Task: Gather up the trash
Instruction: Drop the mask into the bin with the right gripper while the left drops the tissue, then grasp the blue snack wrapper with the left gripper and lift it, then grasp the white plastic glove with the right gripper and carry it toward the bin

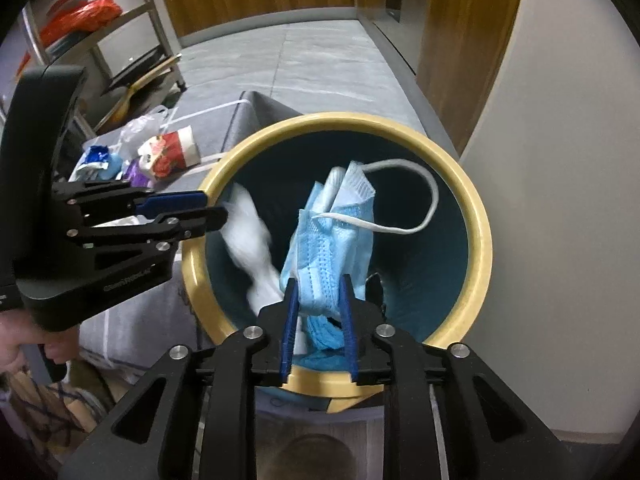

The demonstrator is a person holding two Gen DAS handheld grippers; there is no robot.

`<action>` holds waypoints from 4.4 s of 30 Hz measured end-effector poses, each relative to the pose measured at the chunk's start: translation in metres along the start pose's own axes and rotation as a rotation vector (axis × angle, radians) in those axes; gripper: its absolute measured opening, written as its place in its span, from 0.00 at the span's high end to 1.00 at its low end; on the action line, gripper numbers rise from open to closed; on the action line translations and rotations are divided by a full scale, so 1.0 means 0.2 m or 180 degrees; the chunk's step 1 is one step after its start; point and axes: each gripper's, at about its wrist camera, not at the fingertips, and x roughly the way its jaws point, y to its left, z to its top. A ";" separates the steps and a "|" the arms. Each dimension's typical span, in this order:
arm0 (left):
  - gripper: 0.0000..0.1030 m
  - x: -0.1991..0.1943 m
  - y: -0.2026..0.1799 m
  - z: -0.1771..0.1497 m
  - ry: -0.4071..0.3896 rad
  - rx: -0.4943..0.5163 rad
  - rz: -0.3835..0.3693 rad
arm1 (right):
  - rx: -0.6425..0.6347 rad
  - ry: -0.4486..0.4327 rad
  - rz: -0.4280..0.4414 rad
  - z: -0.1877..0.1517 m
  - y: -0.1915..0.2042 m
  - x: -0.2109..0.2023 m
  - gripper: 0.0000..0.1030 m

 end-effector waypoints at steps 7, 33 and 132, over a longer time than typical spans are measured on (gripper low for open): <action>0.60 -0.15 0.03 0.00 -0.0173 -0.0020 0.0047 | 0.0026 -0.0078 0.0036 0.02 0.02 -0.02 0.69; 0.36 -0.69 0.73 -0.23 -0.0479 -0.0898 0.0620 | -0.0329 -0.0176 0.0392 0.15 0.43 -0.06 0.54; 0.86 -0.94 0.91 -0.32 -0.0860 -0.1250 0.0456 | -0.0568 -0.0409 0.0535 0.19 0.70 -0.08 0.90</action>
